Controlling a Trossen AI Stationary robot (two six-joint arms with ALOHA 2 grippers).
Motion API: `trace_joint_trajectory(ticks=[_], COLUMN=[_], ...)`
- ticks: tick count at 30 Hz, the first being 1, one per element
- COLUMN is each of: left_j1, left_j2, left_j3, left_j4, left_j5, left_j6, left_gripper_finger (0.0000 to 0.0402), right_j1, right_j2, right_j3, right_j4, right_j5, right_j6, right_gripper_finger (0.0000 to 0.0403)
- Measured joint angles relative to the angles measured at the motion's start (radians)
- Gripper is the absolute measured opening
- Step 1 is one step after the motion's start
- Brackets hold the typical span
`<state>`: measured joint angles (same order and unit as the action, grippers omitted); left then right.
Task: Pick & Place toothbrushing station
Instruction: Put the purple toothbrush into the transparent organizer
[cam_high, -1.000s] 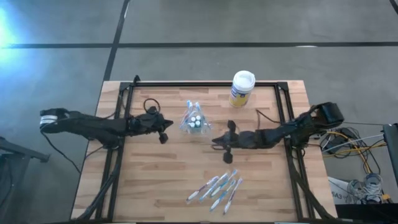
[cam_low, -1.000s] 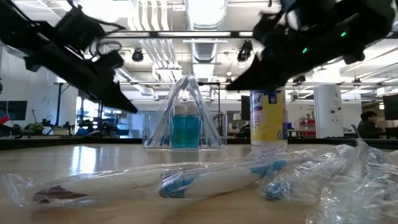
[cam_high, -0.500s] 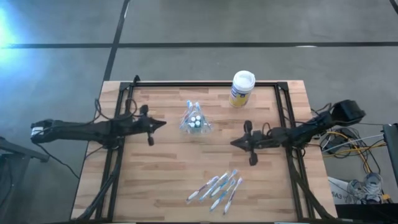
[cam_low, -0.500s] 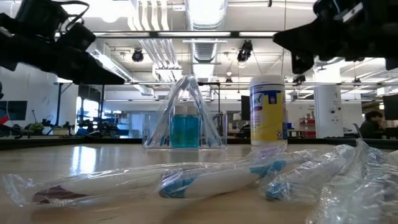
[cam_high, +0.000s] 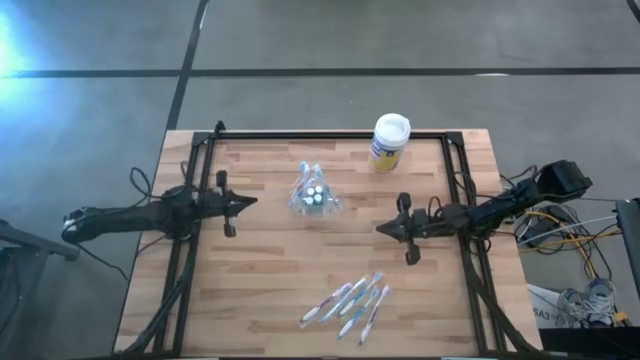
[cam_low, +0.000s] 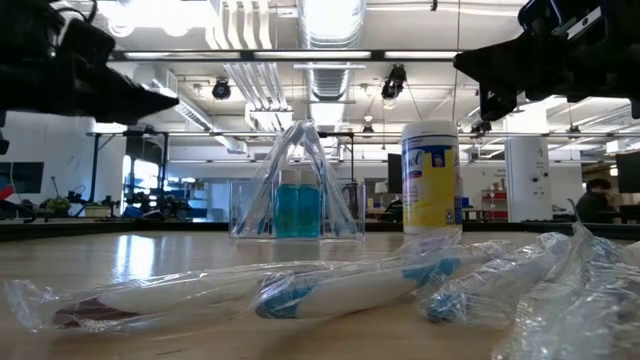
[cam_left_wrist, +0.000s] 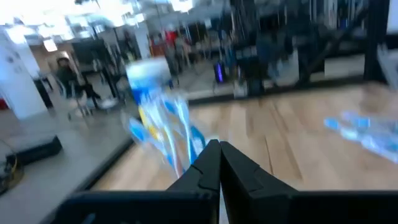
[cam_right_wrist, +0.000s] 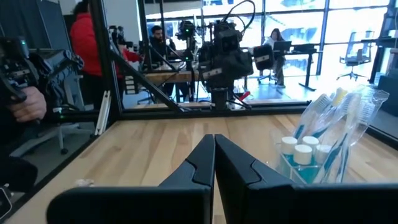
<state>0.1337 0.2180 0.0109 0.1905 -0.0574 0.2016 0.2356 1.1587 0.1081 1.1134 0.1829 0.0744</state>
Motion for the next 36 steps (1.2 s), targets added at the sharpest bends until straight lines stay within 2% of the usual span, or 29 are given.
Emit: trace_joint_trajectory(ticks=[8,19,24,30,33,36], left_j1=[0.0,0.0,-0.006,-0.05,-0.111,-0.203], left_j2=[-0.099,-0.118,-0.096,0.05,0.189,0.359], left_j3=[0.0,0.0,0.038,0.182,0.267,0.363], left_j4=[-0.088,-0.129,-0.128,-0.125,-0.124,-0.128], left_j5=[0.011,0.012,0.142,0.11,0.093,0.024], left_j6=[-0.013,-0.112,-0.108,-0.088,-0.092,-0.092], left_gripper_finger=[0.0009,0.0012,0.0015,0.0004,0.0003,0.0003], right_j1=[0.002,0.004,0.004,0.001,-0.003,-0.003], right_j2=[-0.013,-0.06,-0.112,-0.192,-0.236,-0.264], right_j3=[-0.001,-0.033,-0.074,-0.1,-0.1,-0.1], right_j4=[0.011,0.097,0.097,0.067,0.067,0.033], right_j5=[-0.001,-0.002,-0.007,-0.009,-0.008,-0.009], right_j6=[-0.007,-0.049,-0.036,-0.061,-0.074,-0.053], right_gripper_finger=[0.0008,0.0008,0.0008,0.0008,0.0008,0.0008])
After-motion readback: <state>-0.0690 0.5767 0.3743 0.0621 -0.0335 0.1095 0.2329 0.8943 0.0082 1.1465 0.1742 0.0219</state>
